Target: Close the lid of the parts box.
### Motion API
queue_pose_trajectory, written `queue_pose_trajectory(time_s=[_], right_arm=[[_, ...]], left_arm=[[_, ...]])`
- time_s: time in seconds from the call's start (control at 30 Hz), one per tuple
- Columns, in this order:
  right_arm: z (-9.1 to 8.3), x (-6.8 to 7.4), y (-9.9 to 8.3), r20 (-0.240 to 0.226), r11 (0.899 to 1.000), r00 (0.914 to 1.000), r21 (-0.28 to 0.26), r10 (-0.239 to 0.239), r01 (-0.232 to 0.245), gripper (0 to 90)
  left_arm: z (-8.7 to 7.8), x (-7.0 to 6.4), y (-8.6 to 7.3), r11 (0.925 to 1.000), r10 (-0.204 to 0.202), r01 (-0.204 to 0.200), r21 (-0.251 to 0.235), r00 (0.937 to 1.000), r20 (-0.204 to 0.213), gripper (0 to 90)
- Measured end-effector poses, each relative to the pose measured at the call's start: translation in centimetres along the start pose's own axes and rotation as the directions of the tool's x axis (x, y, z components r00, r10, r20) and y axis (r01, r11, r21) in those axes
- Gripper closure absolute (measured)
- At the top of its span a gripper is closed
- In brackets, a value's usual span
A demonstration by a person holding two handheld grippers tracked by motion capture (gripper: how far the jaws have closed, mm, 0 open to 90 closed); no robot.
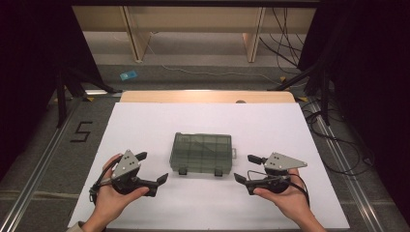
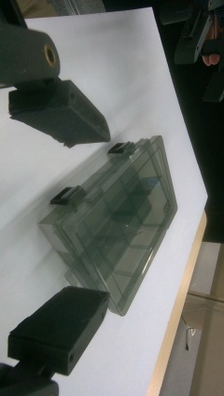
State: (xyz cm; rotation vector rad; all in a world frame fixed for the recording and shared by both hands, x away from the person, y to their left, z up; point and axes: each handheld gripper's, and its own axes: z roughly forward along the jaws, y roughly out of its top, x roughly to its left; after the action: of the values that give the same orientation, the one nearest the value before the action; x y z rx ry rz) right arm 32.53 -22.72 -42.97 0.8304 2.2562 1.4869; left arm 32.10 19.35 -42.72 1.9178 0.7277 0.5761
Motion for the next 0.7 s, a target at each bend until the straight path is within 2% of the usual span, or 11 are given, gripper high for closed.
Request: queue_pose_trajectory(time_s=[0.13,0.2,0.23,0.27,0.43,0.5,0.53,0.57,0.6,0.67,0.7], right_arm=[[-0.5,0.1,-0.1,0.010,1.000,0.9999,0.013,-0.003,0.003,20.3],[-0.5,0.2,-0.3,0.010,1.000,0.9999,-0.012,-0.004,0.004,20.3],[-0.7,0.2,-0.3,0.007,1.000,1.0000,0.003,-0.003,0.003,20.3],[-0.7,0.3,-0.3,-0.002,1.000,1.0000,-0.006,0.004,-0.004,20.3],[-1.2,0.3,-0.6,0.011,1.000,0.9999,-0.001,-0.006,0.006,20.3],[-1.4,0.3,-0.7,0.010,1.000,0.9999,0.007,-0.001,0.001,20.4],[-1.2,0.4,-0.8,-0.003,1.000,1.0000,-0.029,0.006,-0.006,20.3],[-1.5,0.3,-0.7,0.012,1.000,0.9999,0.007,-0.002,0.002,20.3],[-1.6,0.4,-0.8,0.013,1.000,0.9999,0.006,-0.001,0.001,20.3],[-1.5,0.3,-0.9,0.002,1.000,1.0000,-0.011,-0.002,0.002,20.4],[-1.5,0.3,-0.9,0.003,1.000,1.0000,-0.010,-0.001,0.001,20.4]], left_arm=[[-0.3,0.0,-0.3,0.9997,-0.026,0.026,0.000,0.9997,0.002,0.0],[-0.4,0.2,-0.4,0.9999,-0.010,0.010,-0.004,0.9999,0.013,0.0],[-0.6,0.1,-0.4,0.9996,-0.027,0.027,-0.001,0.9996,0.002,0.0],[-0.6,0.2,-0.4,0.9999,-0.014,0.014,0.001,0.9999,0.001,0.0],[-0.8,0.1,-0.6,0.9996,-0.028,0.028,0.003,0.9996,0.000,0.0],[-0.7,0.2,-0.7,0.9997,-0.025,0.025,0.003,0.9997,0.006,0.1],[-0.7,0.1,-0.7,0.9997,-0.024,0.023,0.003,0.9997,0.006,0.1],[-0.6,0.1,-0.7,0.9998,-0.020,0.020,0.004,0.9998,0.007,0.2],[-0.5,0.4,-0.6,0.9999,0.014,-0.014,0.000,0.9997,0.021,0.3],[-0.5,0.0,-0.8,0.9996,-0.028,0.028,0.009,0.9995,0.012,0.4],[-0.4,0.1,-0.8,0.9996,-0.027,0.027,0.007,0.9995,0.019,0.4]])
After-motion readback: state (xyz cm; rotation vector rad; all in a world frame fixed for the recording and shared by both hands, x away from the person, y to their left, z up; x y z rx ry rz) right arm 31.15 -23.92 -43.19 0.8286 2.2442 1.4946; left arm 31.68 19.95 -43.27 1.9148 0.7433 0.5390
